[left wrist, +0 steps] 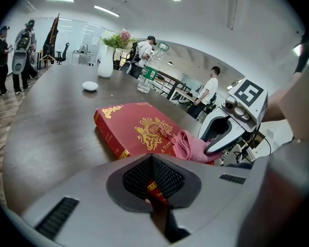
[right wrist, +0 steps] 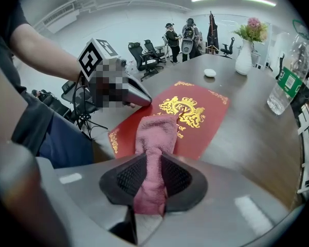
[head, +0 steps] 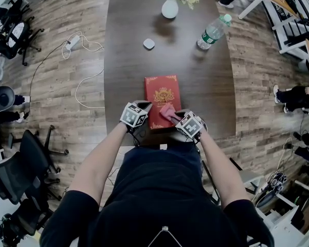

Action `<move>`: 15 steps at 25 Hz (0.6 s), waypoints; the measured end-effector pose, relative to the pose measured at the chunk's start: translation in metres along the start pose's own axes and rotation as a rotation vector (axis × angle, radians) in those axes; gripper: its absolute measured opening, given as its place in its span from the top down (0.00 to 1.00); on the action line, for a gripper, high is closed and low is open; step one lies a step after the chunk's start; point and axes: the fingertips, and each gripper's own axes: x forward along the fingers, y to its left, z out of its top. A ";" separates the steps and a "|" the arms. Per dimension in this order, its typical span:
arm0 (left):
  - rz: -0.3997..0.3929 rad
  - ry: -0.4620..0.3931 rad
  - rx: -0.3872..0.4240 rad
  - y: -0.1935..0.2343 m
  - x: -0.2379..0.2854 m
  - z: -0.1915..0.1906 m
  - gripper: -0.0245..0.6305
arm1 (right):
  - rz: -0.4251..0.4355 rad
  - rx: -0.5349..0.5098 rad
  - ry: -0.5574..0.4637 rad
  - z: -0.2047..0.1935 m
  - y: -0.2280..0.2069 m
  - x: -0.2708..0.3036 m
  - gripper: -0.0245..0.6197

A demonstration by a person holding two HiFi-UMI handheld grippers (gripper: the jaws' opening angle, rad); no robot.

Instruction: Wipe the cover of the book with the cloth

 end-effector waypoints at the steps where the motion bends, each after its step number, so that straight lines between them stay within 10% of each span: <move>1: -0.001 0.000 0.000 0.000 0.000 0.000 0.97 | 0.008 -0.007 0.001 0.003 0.003 0.001 0.81; 15: -0.023 -0.001 -0.022 0.001 -0.001 -0.001 0.97 | 0.110 -0.080 0.027 0.031 0.043 0.029 0.81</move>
